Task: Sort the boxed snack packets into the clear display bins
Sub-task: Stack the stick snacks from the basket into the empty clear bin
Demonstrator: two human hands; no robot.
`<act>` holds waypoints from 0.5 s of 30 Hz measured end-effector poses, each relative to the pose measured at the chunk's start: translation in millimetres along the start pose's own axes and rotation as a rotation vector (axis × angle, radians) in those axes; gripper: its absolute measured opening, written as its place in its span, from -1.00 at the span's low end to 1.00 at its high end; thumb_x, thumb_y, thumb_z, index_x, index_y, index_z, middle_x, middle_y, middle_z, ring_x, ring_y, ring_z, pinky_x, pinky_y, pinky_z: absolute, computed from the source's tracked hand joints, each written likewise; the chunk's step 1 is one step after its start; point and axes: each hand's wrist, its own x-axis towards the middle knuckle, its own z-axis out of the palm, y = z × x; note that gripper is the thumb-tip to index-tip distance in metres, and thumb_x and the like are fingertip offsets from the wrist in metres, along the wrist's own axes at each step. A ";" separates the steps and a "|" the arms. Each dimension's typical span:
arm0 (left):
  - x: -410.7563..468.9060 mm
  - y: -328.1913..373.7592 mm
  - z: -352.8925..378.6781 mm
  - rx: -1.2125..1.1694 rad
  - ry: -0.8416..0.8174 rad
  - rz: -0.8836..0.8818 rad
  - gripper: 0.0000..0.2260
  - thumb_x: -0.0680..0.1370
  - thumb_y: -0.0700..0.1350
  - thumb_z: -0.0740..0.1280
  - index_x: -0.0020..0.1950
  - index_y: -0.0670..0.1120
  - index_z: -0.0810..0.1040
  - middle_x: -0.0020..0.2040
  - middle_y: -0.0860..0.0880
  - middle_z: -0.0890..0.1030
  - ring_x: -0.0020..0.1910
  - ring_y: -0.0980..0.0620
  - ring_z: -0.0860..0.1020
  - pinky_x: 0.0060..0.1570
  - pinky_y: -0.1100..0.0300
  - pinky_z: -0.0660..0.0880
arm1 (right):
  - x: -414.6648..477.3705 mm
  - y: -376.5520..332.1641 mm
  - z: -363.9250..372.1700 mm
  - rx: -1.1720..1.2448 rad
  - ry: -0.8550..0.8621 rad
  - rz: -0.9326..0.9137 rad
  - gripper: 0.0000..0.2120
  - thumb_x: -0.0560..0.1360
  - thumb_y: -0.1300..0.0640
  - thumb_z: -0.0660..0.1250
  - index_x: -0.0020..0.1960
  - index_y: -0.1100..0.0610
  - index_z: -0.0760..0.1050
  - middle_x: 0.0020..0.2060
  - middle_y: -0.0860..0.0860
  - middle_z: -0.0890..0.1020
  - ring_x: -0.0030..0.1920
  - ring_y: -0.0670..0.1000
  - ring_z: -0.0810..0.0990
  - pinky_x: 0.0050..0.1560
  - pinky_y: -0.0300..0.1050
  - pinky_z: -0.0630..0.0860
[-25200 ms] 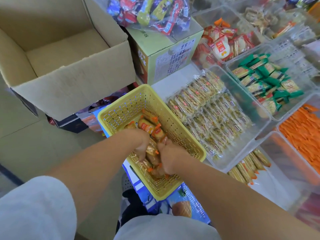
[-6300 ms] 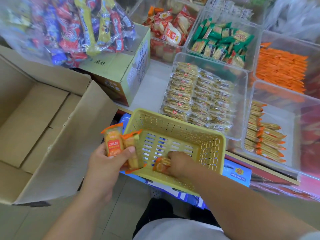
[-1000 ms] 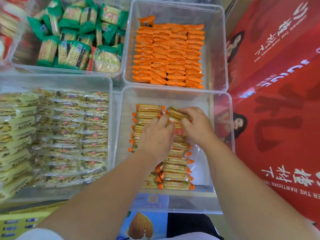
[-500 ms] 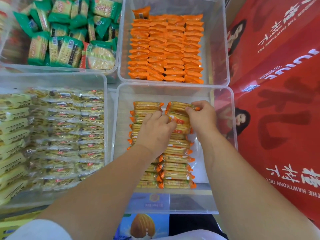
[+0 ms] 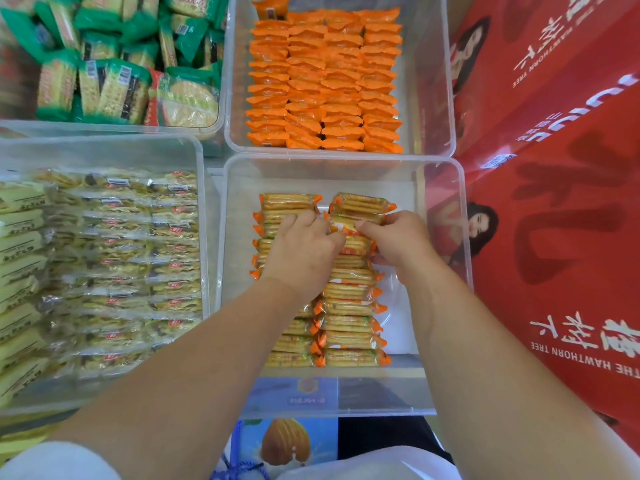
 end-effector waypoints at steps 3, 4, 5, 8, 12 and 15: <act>0.1 0.1 -1.1 0.023 -0.015 0.007 -0.80 0.52 -0.20 0.38 0.09 -0.01 0.69 -0.09 -0.04 0.61 0.06 -0.16 0.51 0.05 -0.04 0.39 | -1.4 1.5 1.4 0.048 0.062 -0.044 -0.74 0.36 0.12 0.59 0.00 0.04 0.59 -0.12 0.01 0.71 -0.07 0.08 0.70 0.04 0.09 0.64; 0.7 0.8 -0.3 0.029 -0.022 0.004 -0.81 0.53 -0.20 0.38 0.08 -0.01 0.69 -0.09 -0.04 0.60 0.06 -0.16 0.51 0.05 -0.04 0.38 | -2.3 2.2 1.7 0.017 0.120 -0.083 -0.67 0.35 0.12 0.59 0.03 0.00 0.54 -0.14 -0.04 0.68 -0.09 0.04 0.69 -0.01 0.00 0.62; 1.3 1.4 1.4 0.032 -0.027 0.000 -0.82 0.54 -0.18 0.36 0.08 0.00 0.69 -0.07 -0.03 0.60 0.07 -0.15 0.50 0.06 -0.03 0.38 | -3.9 2.5 2.0 -0.023 0.170 -0.123 -0.64 0.36 0.12 0.58 0.05 -0.05 0.49 -0.17 -0.10 0.65 -0.12 0.00 0.67 -0.09 -0.08 0.58; 3.2 4.3 9.1 0.034 -0.046 -0.019 -0.79 0.63 -0.10 0.28 0.18 0.02 0.66 0.04 -0.02 0.56 0.16 -0.14 0.45 0.11 -0.02 0.34 | -5.8 5.9 5.6 -0.076 0.194 -0.163 -0.67 0.41 0.12 0.51 0.05 -0.09 0.44 -0.20 -0.14 0.60 -0.14 -0.02 0.65 -0.26 -0.19 0.44; -6.0 3.7 12.5 0.044 -0.024 -0.002 -0.68 0.64 0.04 0.25 0.34 0.00 0.59 0.27 -0.06 0.48 0.27 -0.17 0.40 0.22 -0.08 0.30 | -6.1 7.3 7.5 -0.182 0.197 -0.154 -0.66 0.44 0.05 0.49 0.16 0.01 0.48 0.03 0.01 0.64 0.00 0.07 0.64 -0.05 -0.08 0.55; -15.1 5.0 11.3 0.027 -0.120 -0.001 -0.50 0.66 0.16 0.14 0.53 -0.04 0.42 0.60 -0.13 0.25 0.58 -0.21 0.15 0.50 -0.24 0.08 | -13.6 4.6 7.7 -0.230 0.312 -0.342 -0.51 0.43 0.07 0.50 0.31 0.05 0.44 0.19 0.02 0.52 0.11 0.01 0.54 0.08 -0.13 0.47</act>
